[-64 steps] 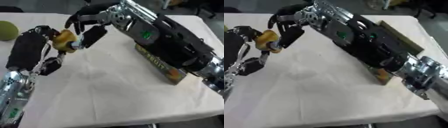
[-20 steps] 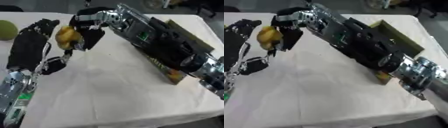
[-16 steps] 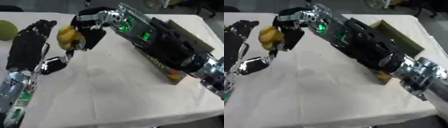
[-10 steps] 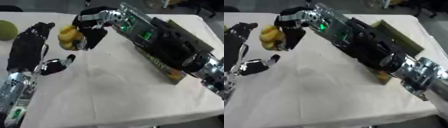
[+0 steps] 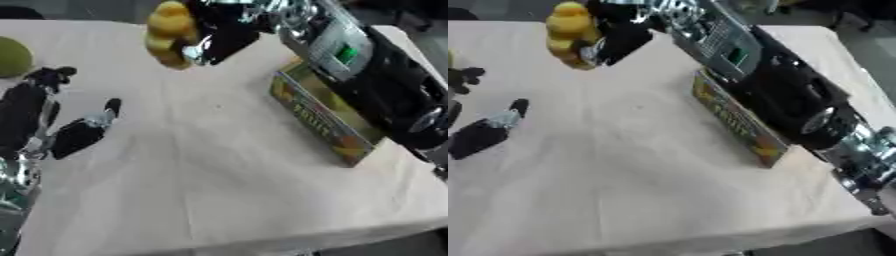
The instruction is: Pick up the objects with one hand, pass them to the other hand, and then place them into the box on the other side of the table.
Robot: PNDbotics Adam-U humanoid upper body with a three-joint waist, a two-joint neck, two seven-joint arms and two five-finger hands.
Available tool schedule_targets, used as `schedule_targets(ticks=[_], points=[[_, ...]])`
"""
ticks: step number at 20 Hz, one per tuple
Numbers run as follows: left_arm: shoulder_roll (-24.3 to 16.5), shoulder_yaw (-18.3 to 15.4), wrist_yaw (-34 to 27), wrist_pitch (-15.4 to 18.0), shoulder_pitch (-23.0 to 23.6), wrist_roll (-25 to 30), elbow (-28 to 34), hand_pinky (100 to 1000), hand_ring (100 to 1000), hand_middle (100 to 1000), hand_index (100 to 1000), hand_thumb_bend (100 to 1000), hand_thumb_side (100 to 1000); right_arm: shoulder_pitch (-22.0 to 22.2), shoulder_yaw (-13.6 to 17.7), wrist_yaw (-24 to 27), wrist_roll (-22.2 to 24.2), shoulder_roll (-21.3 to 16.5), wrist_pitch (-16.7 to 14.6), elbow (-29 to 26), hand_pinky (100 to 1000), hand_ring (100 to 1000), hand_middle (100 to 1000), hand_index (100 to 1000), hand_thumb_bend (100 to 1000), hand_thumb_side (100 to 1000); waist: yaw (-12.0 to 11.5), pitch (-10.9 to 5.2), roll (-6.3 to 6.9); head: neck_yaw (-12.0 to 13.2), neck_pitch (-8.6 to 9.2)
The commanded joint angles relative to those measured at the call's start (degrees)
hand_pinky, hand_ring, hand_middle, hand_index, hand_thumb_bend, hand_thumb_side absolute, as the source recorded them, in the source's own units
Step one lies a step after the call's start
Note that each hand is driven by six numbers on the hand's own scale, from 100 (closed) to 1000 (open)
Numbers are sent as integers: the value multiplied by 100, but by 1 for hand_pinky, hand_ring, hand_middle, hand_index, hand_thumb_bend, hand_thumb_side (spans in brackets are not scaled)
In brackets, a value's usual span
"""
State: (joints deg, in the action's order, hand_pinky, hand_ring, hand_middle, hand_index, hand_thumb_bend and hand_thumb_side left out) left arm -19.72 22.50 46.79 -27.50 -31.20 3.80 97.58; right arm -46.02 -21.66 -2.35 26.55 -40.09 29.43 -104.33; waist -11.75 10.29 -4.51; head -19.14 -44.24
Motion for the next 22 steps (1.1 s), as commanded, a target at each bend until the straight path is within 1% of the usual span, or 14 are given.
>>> schedule_targets(ticks=[1,2,3,5,6,8,10,13,16,18,22], points=[[-404,-445,-654,-135,84,-486,409,525,641,621,845,283,694,263,549,443,-433,-485,150,-488,743,481,222,489,100,361,-5,12,44,-18,12],[-499,-602,-911,-178,160,-808,517,469,599,579,819,241,659,456,737,592,-594,-546,180,-639,746,477,217,488,100,381,-7,28,55,-23,12],[-589,-744,-1208,-206,238,-1183,595,439,580,557,802,222,646,648,930,738,-755,-587,192,-783,748,476,214,486,100,392,-3,46,68,-20,12],[-761,-948,-1801,-173,365,-1920,661,435,580,554,796,213,626,963,1238,941,-1030,-651,179,-966,751,476,213,487,100,393,12,72,91,-12,12],[-845,-1043,-2071,-113,424,-2289,665,443,588,564,798,206,634,1114,1362,1009,-1156,-694,141,-997,753,478,214,489,100,382,23,80,102,-4,12],[-981,-1200,-2497,9,523,-2931,628,467,608,584,798,212,647,1386,1540,1069,-1382,-806,46,-1019,753,479,214,488,100,368,41,91,127,45,12],[-1071,-1335,-2764,93,594,-3391,581,475,610,587,798,217,653,1653,1678,1070,-1564,-913,-24,-1025,752,478,213,487,100,363,45,99,152,109,12],[-1148,-1515,-2920,154,673,-3809,554,480,613,589,797,223,653,2050,1923,996,-1870,-1024,-10,-1026,750,477,212,485,100,351,25,119,190,283,12],[-1185,-1660,-2960,161,742,-4018,557,479,610,586,797,225,650,2419,2180,902,-2195,-1084,28,-989,750,475,211,484,100,341,6,137,221,379,37],[-1193,-1752,-2971,159,792,-4125,577,477,609,584,796,225,650,2636,2328,854,-2398,-1109,26,-902,749,475,211,483,100,332,5,147,229,302,93],[-1191,-1844,-2977,151,845,-4257,600,477,610,584,795,225,651,2958,2508,802,-2665,-1142,-21,-667,747,476,212,483,100,328,16,159,234,-70,108]])
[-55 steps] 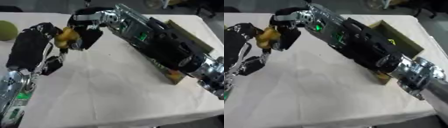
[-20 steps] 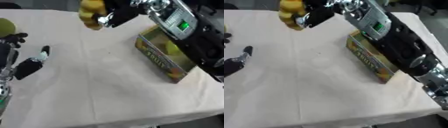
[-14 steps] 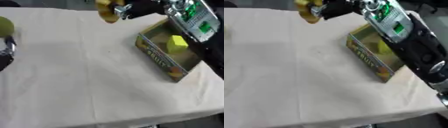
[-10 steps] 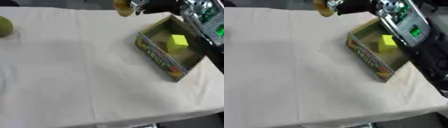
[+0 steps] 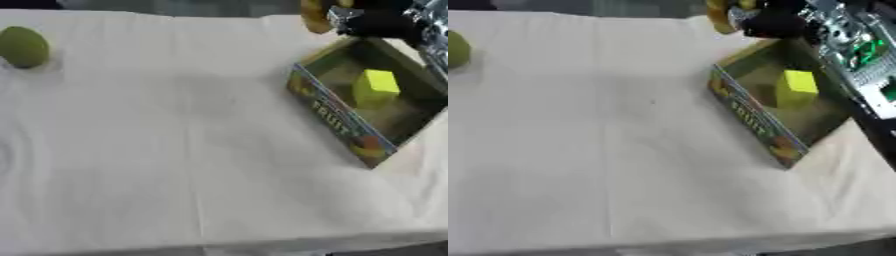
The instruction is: Pick up the objects with one hand, pass them to the other hand, and then place them into the box on the other side of the table.
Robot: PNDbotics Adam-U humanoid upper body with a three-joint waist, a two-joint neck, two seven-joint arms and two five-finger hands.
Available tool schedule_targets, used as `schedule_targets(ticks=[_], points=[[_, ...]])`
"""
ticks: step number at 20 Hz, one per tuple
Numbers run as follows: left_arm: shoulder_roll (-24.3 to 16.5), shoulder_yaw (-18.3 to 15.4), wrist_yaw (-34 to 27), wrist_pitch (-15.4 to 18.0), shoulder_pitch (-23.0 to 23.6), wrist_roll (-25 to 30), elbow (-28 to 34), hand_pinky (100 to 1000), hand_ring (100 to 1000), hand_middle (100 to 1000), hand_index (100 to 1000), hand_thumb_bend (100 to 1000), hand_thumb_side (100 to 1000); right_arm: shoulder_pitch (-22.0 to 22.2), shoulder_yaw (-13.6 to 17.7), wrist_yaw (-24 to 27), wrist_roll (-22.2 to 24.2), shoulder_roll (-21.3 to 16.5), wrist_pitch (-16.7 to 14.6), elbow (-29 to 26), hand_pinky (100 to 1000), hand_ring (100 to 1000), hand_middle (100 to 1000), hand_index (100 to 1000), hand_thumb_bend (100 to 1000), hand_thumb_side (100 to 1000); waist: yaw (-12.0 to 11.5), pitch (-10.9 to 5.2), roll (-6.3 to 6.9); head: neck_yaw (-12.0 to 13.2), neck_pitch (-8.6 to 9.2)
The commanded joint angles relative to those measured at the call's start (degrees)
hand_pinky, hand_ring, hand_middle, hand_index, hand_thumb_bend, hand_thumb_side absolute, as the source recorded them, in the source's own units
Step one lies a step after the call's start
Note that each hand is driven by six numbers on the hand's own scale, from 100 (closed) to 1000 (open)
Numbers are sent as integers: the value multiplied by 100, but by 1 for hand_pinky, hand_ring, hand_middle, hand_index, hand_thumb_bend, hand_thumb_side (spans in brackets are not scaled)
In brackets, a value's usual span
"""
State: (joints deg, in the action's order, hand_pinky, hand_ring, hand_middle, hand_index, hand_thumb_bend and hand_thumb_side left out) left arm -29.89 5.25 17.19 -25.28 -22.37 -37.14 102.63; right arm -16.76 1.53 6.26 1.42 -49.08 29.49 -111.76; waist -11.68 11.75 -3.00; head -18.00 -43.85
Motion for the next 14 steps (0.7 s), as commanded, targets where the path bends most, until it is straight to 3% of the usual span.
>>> schedule_targets(ticks=[1,8,14], points=[[-172,-124,-19,-72,-35,-176,100,477,610,584,795,224,651,96,218,-70,-187,-248,-43,130,746,476,212,483,100,328,9,15,87,-275,67],[-154,-142,32,-59,-47,-206,138,475,609,582,794,224,650,486,349,-223,-347,-302,-91,517,739,479,208,474,100,265,49,20,100,-864,97],[-129,-154,61,-55,-54,-230,173,476,609,583,795,222,652,712,440,-377,-462,-301,-116,1041,731,480,208,467,100,243,49,44,101,-968,166]])
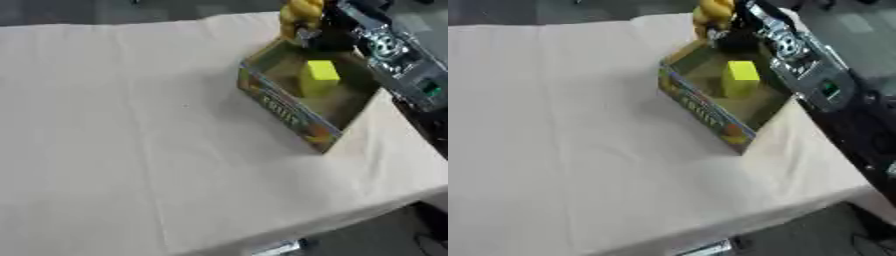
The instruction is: Pick up the objects with one hand, pass them to the other hand, and then place them into the box on the other side of the table.
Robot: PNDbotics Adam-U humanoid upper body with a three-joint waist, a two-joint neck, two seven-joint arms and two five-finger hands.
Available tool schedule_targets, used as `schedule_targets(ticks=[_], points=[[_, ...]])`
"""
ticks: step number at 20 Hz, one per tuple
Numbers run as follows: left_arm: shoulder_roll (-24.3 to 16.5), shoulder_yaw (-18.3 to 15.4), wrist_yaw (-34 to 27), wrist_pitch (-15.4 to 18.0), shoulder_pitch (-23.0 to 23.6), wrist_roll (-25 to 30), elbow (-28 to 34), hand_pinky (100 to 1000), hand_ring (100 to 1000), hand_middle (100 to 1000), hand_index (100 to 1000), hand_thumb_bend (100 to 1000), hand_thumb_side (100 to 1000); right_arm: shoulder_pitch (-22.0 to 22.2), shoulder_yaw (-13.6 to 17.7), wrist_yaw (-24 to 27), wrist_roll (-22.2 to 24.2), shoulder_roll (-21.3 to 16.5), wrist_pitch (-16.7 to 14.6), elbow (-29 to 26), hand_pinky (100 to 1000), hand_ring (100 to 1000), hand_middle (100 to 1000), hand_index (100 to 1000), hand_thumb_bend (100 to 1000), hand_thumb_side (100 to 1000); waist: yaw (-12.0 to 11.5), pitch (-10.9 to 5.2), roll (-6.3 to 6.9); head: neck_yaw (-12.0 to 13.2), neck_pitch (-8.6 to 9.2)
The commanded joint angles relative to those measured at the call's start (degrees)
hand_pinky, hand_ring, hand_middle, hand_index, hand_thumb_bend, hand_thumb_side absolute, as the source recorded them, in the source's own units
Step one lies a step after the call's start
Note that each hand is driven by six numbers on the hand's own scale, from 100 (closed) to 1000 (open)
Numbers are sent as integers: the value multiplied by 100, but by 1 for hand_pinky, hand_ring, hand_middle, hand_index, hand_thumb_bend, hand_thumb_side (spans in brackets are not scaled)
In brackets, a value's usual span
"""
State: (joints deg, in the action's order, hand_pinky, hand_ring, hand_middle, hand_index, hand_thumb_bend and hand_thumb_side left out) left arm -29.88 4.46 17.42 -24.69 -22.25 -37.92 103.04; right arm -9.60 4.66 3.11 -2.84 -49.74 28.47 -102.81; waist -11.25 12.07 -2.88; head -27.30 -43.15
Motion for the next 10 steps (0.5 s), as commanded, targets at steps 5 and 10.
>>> schedule_targets(ticks=[5,10], points=[[-128,-75,73,-123,-73,-138,160,476,609,583,795,220,654,87,192,-131,-57,-222,-48,634,727,483,213,467,100,222,-21,39,92,-33,208],[-126,-67,101,-129,-85,-134,187,475,609,584,795,205,656,74,156,-340,-41,-246,-118,1000,726,492,226,473,100,194,-43,76,86,43,260]])
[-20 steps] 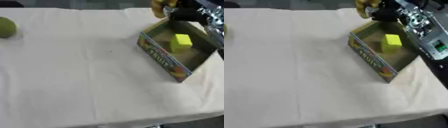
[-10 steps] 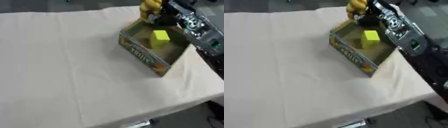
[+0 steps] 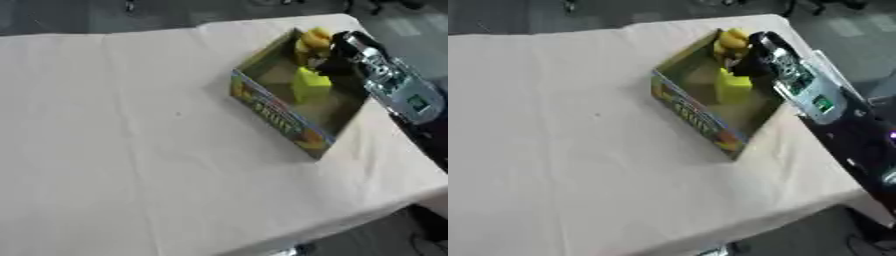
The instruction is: Pick up the objects with one hand, pass them to the other hand, and then place them into the box on the other side of the table.
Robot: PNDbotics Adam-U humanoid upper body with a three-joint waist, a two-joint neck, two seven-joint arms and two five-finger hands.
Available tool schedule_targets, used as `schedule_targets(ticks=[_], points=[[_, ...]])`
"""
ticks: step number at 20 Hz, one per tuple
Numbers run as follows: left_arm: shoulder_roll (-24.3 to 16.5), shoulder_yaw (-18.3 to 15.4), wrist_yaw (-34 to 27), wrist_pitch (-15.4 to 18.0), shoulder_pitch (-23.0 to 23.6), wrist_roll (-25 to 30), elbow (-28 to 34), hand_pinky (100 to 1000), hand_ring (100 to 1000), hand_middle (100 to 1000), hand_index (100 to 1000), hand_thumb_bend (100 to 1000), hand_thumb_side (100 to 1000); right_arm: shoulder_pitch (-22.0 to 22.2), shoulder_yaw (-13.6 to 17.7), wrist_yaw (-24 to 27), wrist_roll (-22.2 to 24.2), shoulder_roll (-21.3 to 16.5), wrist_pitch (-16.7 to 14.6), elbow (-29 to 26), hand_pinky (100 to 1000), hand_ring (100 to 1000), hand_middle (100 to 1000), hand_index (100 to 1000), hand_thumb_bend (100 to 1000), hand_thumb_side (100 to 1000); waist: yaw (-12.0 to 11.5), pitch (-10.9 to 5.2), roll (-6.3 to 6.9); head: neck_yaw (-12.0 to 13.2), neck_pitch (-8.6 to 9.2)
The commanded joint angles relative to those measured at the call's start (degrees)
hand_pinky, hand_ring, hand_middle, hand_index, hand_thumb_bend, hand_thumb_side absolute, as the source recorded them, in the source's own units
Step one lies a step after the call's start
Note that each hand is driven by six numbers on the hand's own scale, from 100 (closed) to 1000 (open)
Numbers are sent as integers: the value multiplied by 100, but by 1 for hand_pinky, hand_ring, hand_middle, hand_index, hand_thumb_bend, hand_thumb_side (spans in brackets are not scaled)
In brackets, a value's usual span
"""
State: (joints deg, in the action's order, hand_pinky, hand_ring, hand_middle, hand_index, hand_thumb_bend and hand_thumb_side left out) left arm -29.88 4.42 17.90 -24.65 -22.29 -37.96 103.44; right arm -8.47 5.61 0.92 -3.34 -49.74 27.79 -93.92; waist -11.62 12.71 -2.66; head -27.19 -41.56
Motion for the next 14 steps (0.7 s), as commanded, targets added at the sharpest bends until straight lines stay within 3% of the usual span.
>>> schedule_targets(ticks=[1,8,11,12,14], points=[[-126,-59,64,-134,-87,-124,151,475,609,583,795,201,657,-46,37,-176,46,-260,-70,171,732,498,232,477,100,191,-13,20,61,44,100],[-131,-72,72,-159,-71,-132,168,473,608,582,793,186,660,-107,-59,-748,589,-309,-302,466,752,573,350,583,100,208,-50,96,30,124,-35],[-125,-63,45,-169,-69,-132,175,473,608,582,793,182,662,-144,-41,-1035,910,-296,-398,532,769,633,439,722,100,311,-60,137,22,155,-97],[-126,-62,39,-171,-68,-131,177,472,608,581,792,183,652,-153,-32,-1130,998,-295,-430,543,784,668,497,819,100,373,-61,148,21,160,-112],[-128,-64,32,-184,-65,-125,174,472,607,581,792,172,628,-169,12,-1363,1121,-289,-524,522,836,774,617,899,100,422,-58,167,21,177,-147]])
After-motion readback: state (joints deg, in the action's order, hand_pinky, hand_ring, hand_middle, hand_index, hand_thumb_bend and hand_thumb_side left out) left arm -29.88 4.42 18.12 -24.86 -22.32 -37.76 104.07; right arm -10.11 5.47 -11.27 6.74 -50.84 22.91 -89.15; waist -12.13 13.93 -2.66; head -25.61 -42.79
